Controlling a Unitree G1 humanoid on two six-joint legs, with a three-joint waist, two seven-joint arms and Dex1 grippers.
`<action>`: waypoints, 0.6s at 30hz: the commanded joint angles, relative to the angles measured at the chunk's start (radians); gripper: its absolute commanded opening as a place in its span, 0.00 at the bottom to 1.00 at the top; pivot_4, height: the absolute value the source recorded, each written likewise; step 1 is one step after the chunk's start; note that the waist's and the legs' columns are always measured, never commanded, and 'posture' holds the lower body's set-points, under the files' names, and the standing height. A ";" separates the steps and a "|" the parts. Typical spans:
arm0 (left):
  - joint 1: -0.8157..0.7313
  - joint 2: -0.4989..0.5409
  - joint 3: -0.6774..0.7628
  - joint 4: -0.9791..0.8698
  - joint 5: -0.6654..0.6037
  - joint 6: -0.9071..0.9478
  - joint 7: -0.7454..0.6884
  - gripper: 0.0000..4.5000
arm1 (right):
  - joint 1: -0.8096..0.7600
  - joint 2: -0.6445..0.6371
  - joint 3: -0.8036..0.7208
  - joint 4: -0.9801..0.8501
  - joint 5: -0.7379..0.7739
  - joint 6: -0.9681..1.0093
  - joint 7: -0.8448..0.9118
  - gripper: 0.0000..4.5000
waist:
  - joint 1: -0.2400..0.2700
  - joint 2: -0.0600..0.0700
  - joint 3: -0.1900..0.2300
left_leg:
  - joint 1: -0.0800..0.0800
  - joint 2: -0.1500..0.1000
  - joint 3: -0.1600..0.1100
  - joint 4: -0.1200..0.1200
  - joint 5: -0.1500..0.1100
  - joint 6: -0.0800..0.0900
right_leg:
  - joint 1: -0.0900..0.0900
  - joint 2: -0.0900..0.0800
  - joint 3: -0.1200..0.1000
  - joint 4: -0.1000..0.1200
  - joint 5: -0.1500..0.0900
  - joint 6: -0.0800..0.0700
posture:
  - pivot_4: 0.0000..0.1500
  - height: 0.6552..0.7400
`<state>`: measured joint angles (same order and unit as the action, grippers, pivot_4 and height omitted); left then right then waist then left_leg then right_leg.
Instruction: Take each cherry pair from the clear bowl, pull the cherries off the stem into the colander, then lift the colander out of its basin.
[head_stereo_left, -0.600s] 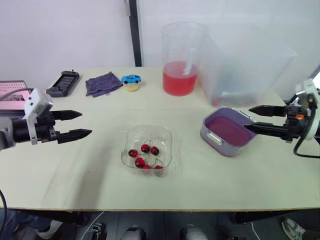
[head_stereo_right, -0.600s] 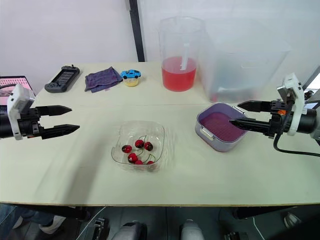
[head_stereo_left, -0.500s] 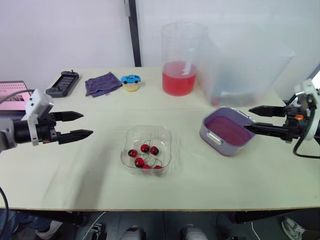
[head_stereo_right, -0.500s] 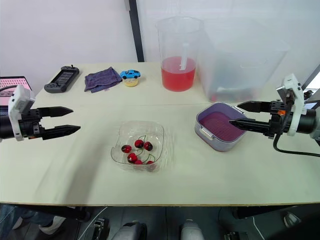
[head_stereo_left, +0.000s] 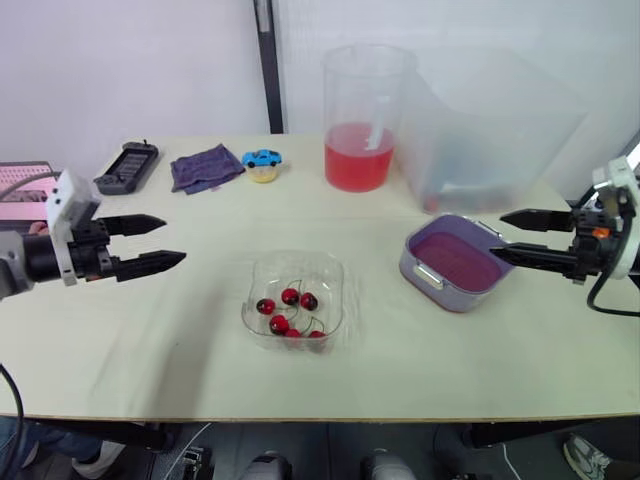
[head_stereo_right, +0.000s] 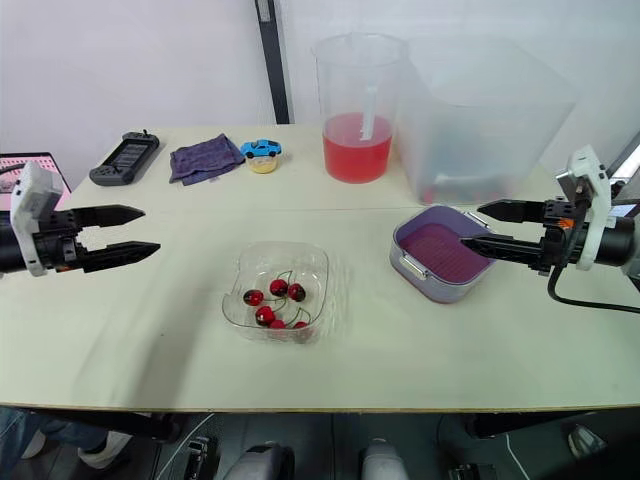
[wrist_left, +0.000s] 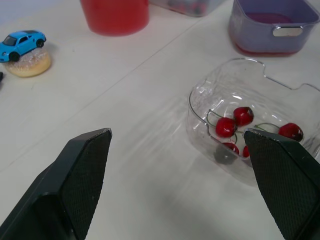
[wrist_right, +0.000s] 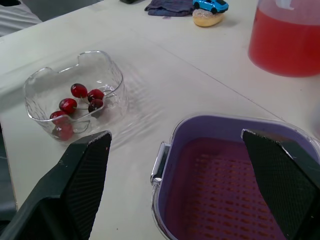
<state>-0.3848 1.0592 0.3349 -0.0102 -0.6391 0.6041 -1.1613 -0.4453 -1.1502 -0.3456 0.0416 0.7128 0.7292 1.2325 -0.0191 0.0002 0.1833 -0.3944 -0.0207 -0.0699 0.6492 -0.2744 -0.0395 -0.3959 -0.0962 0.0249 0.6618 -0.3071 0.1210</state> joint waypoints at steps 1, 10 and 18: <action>0.006 -0.001 0.049 -0.031 0.005 -0.023 0.027 0.98 | -0.026 -0.002 -0.023 -0.028 0.009 -0.007 -0.005 1.00 | -0.001 0.000 0.000 | 0.000 0.000 0.000 0.000 0.000 0.000 | 0.000 0.000 0.000 0.000 0.000 0.000 | 1.00 0.93; 0.102 -0.055 0.109 -0.120 0.027 -0.070 0.114 0.98 | -0.045 -0.008 0.023 -0.032 0.008 0.016 0.005 1.00 | 0.000 0.000 0.000 | 0.000 0.000 0.000 0.000 0.000 0.000 | 0.000 0.000 0.000 0.001 0.000 0.000 | 1.00 0.93; 0.242 -0.109 0.285 -0.295 -0.190 0.134 0.177 0.98 | -0.275 0.049 0.237 -0.067 -0.045 0.021 0.036 1.00 | -0.012 0.000 0.000 | 0.000 0.002 0.000 0.000 0.000 0.000 | -0.002 0.000 0.002 0.001 0.000 0.000 | 1.00 0.93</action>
<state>-0.1712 0.9536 0.5576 -0.2465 -0.7894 0.7122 -0.9983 -0.6767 -1.1066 -0.1334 0.0065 0.6755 0.7565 1.2481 -0.0312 0.0002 0.1833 -0.3943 -0.0194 -0.0714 0.6491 -0.2744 -0.0395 -0.3979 -0.0967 0.0268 0.6633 -0.3071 0.1210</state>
